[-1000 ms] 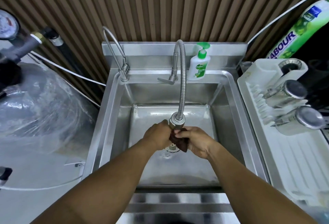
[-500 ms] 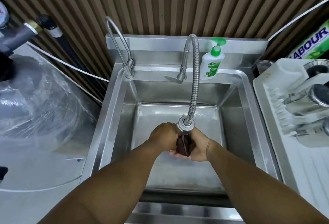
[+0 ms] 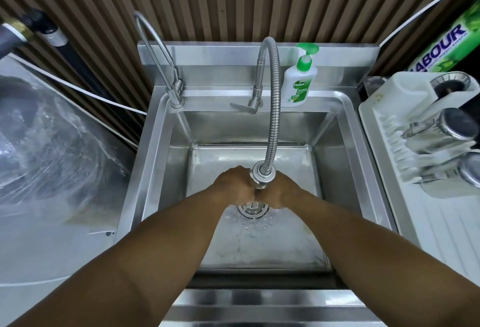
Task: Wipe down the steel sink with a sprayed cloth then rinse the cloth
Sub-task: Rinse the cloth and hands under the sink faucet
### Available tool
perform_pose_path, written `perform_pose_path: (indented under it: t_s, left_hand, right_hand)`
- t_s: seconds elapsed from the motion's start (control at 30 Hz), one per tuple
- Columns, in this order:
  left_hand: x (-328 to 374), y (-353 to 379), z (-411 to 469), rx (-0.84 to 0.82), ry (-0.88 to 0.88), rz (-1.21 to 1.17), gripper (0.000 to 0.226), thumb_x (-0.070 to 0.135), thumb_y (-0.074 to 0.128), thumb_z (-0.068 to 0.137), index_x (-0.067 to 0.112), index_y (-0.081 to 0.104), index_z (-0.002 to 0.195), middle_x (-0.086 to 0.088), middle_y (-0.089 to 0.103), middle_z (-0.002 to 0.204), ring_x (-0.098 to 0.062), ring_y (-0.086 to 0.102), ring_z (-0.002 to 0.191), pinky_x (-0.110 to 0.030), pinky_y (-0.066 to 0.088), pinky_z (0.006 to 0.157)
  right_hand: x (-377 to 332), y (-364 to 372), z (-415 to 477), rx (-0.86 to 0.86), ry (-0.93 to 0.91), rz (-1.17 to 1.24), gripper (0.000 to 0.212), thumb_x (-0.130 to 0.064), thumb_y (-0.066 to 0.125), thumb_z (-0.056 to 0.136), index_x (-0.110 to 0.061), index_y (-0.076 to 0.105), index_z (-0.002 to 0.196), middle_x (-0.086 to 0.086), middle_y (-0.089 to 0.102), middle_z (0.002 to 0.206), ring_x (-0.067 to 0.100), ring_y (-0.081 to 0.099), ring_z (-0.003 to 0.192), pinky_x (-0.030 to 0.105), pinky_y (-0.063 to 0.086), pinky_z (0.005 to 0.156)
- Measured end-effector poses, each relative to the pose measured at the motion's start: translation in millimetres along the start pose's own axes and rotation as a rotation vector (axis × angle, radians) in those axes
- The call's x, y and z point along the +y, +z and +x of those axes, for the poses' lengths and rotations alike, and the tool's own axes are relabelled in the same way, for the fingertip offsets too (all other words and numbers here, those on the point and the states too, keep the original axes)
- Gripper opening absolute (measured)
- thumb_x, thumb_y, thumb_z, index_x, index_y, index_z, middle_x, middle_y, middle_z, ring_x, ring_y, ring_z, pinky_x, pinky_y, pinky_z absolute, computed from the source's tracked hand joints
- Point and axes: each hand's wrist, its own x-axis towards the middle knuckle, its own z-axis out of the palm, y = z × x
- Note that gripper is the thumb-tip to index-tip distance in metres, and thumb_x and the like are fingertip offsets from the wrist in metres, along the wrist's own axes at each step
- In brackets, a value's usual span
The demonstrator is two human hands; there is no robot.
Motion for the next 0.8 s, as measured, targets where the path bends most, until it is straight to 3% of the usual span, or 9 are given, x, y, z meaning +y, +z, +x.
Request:
perform_pose_path:
  t_s: [0.1, 0.17, 0.33, 0.37, 0.43, 0.5, 0.57, 0.67, 0.8]
  left_hand:
    - [1, 1, -1, -0.08, 0.038, -0.007, 0.009, 0.02, 0.06, 0.085, 0.02, 0.059, 0.094, 0.0, 0.063, 0.096, -0.024, 0.061, 0.093, -0.033, 0.053, 0.083]
    - [0, 2, -2, -0.124, 0.026, -0.027, 0.016, 0.02, 0.06, 0.086, 0.016, 0.061, 0.101, -0.003, 0.065, 0.101, -0.025, 0.062, 0.098, -0.036, 0.054, 0.09]
    - [-7, 10, -12, 0.052, 0.055, 0.115, 0.041, 0.026, 0.065, 0.086, 0.015, 0.056, 0.124, -0.008, 0.067, 0.117, -0.031, 0.064, 0.104, -0.039, 0.054, 0.088]
    - [-8, 11, -16, 0.155, 0.091, 0.171, 0.046, 0.026, 0.066, 0.086, 0.014, 0.052, 0.128, -0.009, 0.065, 0.119, -0.033, 0.063, 0.104, -0.04, 0.054, 0.085]
    - [-11, 17, -23, 0.365, 0.206, 0.252, 0.059, 0.02, 0.071, 0.084, 0.01, 0.046, 0.136, -0.011, 0.057, 0.127, -0.033, 0.059, 0.107, -0.043, 0.054, 0.079]
    - [-18, 22, -26, 0.531, 0.396, 0.436, 0.071, 0.01, 0.082, 0.069, 0.005, 0.055, 0.134, -0.014, 0.059, 0.126, -0.033, 0.061, 0.1, -0.04, 0.058, 0.064]
    - [-29, 29, -23, 0.622, 0.545, 0.562, 0.063, 0.003, 0.082, 0.059, 0.006, 0.066, 0.12, -0.013, 0.066, 0.111, -0.031, 0.064, 0.09, -0.034, 0.057, 0.053]
    - [-30, 28, -25, 0.539, 0.548, 0.548, 0.044, 0.006, 0.079, 0.063, 0.012, 0.071, 0.106, -0.007, 0.066, 0.092, -0.026, 0.064, 0.08, -0.028, 0.046, 0.045]
    - [-22, 21, -25, 0.308, 0.442, 0.556, 0.026, 0.015, 0.058, 0.092, 0.011, 0.061, 0.117, -0.01, 0.066, 0.109, -0.031, 0.064, 0.097, -0.037, 0.045, 0.065]
  right_hand:
    - [-5, 3, -10, 0.198, -0.028, -0.298, 0.019, -0.023, 0.061, 0.085, -0.016, 0.065, 0.102, 0.005, 0.067, 0.096, 0.024, 0.062, 0.085, 0.028, 0.046, 0.073]
    - [-5, 6, -12, 0.217, -0.057, -0.353, 0.02, -0.023, 0.06, 0.088, -0.014, 0.065, 0.104, 0.006, 0.067, 0.097, 0.027, 0.062, 0.087, 0.028, 0.043, 0.072]
    - [4, 6, -1, -0.073, -0.021, 0.081, 0.015, -0.025, 0.059, 0.071, -0.019, 0.064, 0.084, 0.001, 0.067, 0.083, 0.02, 0.062, 0.08, 0.044, 0.057, 0.077]
    - [3, 5, -3, -0.117, -0.019, 0.177, 0.006, -0.019, 0.062, 0.071, -0.017, 0.061, 0.078, 0.0, 0.061, 0.073, 0.016, 0.055, 0.069, 0.042, 0.053, 0.065]
    - [3, 2, -8, -0.229, 0.062, 0.387, 0.015, -0.01, 0.065, 0.08, -0.018, 0.055, 0.071, -0.002, 0.047, 0.059, 0.011, 0.037, 0.051, 0.028, 0.031, 0.045]
    - [5, 1, -10, -0.413, 0.122, 0.575, 0.02, -0.008, 0.063, 0.087, -0.018, 0.053, 0.073, -0.003, 0.04, 0.055, 0.009, 0.027, 0.045, 0.022, 0.018, 0.044]
    - [7, 1, -10, -0.573, 0.173, 0.704, 0.026, -0.009, 0.061, 0.09, -0.018, 0.048, 0.069, -0.004, 0.035, 0.054, 0.008, 0.022, 0.046, 0.019, 0.016, 0.041]
    - [5, 5, -9, -0.703, 0.217, 0.742, 0.035, -0.012, 0.058, 0.092, -0.02, 0.039, 0.063, -0.005, 0.033, 0.052, 0.006, 0.022, 0.044, 0.016, 0.016, 0.038]
    - [1, 8, -15, -0.593, 0.15, 0.534, 0.029, -0.006, 0.062, 0.086, -0.018, 0.045, 0.066, -0.001, 0.037, 0.056, 0.01, 0.024, 0.045, 0.018, 0.021, 0.04]
